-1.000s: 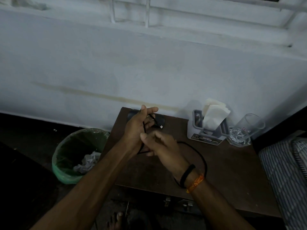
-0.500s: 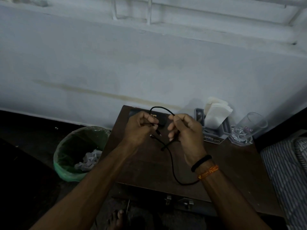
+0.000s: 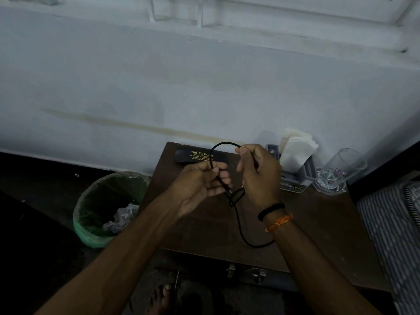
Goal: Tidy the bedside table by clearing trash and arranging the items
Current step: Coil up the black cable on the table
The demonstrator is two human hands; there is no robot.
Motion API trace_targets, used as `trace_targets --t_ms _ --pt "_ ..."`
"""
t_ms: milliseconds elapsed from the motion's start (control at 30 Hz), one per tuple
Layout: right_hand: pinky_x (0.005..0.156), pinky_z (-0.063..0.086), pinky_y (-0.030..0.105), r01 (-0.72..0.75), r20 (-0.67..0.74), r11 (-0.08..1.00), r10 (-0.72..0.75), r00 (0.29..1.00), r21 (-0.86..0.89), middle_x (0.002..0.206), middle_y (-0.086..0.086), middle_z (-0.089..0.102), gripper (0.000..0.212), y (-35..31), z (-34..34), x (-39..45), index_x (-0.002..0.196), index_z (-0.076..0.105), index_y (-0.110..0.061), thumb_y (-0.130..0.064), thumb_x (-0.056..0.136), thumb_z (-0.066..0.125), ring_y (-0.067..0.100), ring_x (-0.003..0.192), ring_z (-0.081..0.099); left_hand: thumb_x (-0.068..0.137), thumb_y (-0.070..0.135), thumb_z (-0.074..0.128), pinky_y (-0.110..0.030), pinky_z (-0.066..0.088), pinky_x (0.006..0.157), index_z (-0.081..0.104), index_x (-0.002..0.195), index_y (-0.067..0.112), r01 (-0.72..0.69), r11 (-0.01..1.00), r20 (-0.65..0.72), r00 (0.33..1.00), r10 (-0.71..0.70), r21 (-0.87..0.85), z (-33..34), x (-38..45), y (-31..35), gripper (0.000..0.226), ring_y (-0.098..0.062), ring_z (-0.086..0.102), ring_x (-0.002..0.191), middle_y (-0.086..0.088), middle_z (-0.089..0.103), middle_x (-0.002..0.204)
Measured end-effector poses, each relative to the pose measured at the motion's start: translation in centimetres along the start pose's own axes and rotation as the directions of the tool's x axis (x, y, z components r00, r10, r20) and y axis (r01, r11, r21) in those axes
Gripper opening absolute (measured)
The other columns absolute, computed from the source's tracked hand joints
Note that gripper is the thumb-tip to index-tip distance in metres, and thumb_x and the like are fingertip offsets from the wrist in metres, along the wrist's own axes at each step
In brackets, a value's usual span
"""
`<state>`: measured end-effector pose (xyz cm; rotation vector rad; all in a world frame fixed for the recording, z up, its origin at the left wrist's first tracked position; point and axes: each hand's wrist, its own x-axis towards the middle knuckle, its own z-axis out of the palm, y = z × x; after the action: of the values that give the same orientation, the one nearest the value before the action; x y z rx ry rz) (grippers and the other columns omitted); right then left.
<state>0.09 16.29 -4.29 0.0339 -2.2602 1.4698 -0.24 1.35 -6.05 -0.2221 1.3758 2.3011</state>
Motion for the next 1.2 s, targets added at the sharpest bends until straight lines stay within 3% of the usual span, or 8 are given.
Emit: trace_targets --t_ms 233,400,567,700,867,933,1033,1200 --pt "0.038 0.042 0.021 -0.192 0.029 0.981 0.192 0.981 -0.010 0.069 0.005 0.065 0.019 1.2 -0.8 0.8 0.088 0.067 -0.016 -0.017 0.098 0.051 0.008 0.040 0.051 0.091 0.012 0.054 -0.024 0.050 0.060 0.070 0.099 -0.001 0.075 0.944 0.215 0.977 -0.005 -0.321 1.4 -1.4 0.5 0.022 -0.009 0.051 0.057 -0.005 0.061 0.073" --pt "0.042 0.046 0.021 -0.166 0.418 0.951 0.267 0.869 -0.262 0.064 -0.004 0.063 0.030 1.9 -0.8 0.3 0.076 0.061 -0.028 -0.006 0.094 0.049 0.004 0.043 0.057 0.094 0.006 0.046 -0.026 0.050 0.063 0.065 0.108 -0.002 -0.030 0.960 0.384 0.913 0.139 -0.278 1.8 -2.5 0.7 0.026 -0.013 0.055 0.066 -0.009 0.066 0.082" --pt "0.052 0.035 0.015 -0.056 0.511 0.936 0.239 0.826 -0.347 0.068 -0.008 0.062 0.026 1.7 -0.5 0.1 0.076 0.058 -0.032 -0.025 0.099 0.048 -0.003 0.056 0.056 0.088 -0.007 0.046 -0.025 0.057 0.078 0.060 0.119 -0.002 -0.233 0.943 0.273 0.916 0.294 -0.236 1.2 -1.7 1.6 0.035 -0.018 0.070 0.091 -0.015 0.071 0.110" --pt "0.052 0.038 0.018 -0.094 0.613 0.958 0.247 0.750 -0.270 0.057 -0.005 0.059 0.035 1.0 -1.1 0.2 0.086 0.068 -0.018 -0.038 0.102 0.045 0.000 0.045 0.051 0.097 -0.011 0.036 -0.031 0.053 0.096 0.045 0.136 -0.006 -0.352 0.891 0.154 0.901 0.406 -0.289 -0.3 -0.4 2.2 0.040 -0.028 0.059 0.124 -0.018 0.059 0.135" --pt "0.042 0.042 0.019 -0.394 0.736 0.919 0.278 0.617 -0.016 0.061 0.002 0.048 0.033 -0.7 -1.4 -0.5 0.098 0.069 -0.011 -0.032 0.104 0.044 0.011 0.044 0.047 0.098 -0.009 0.039 -0.039 0.044 0.109 0.039 0.142 -0.004 -0.437 0.850 0.041 0.883 0.468 -0.294 -0.7 0.4 2.3 0.044 -0.028 0.051 0.132 -0.017 0.051 0.144" --pt "0.048 0.041 0.019 -0.237 0.714 0.964 0.250 0.653 -0.121 0.063 -0.005 0.051 0.029 -1.0 -1.4 -0.3 0.096 0.070 -0.018 -0.030 0.104 0.044 0.003 0.046 0.047 0.098 -0.008 0.042 -0.039 0.044 0.109 0.039 0.142 -0.003 -0.459 0.862 0.010 0.881 0.472 -0.214 -0.6 0.6 2.0 0.045 -0.027 0.054 0.130 -0.017 0.053 0.142" --pt "0.063 0.035 0.010 0.131 0.680 0.936 0.138 0.720 -0.328 0.078 -0.021 0.062 0.026 -1.1 -1.7 0.1 0.088 0.070 -0.026 -0.022 0.101 0.048 -0.011 0.071 0.056 0.098 -0.005 0.046 -0.034 0.046 0.107 0.039 0.143 0.000 -0.473 0.864 0.018 0.878 0.478 0.175 -1.0 1.1 1.3 0.046 -0.020 0.059 0.125 -0.012 0.058 0.137" --pt "0.069 0.042 0.021 0.274 0.689 0.883 0.073 0.721 -0.380 0.089 -0.010 0.062 0.021 -1.4 -3.2 0.5 0.088 0.072 -0.024 -0.013 0.094 0.054 0.000 0.080 0.056 0.096 -0.013 0.043 -0.027 0.050 0.097 0.048 0.129 -0.003 -0.368 0.791 0.213 0.930 0.301 0.488 -1.3 1.6 0.0 0.035 -0.016 0.065 0.111 -0.014 0.064 0.124"
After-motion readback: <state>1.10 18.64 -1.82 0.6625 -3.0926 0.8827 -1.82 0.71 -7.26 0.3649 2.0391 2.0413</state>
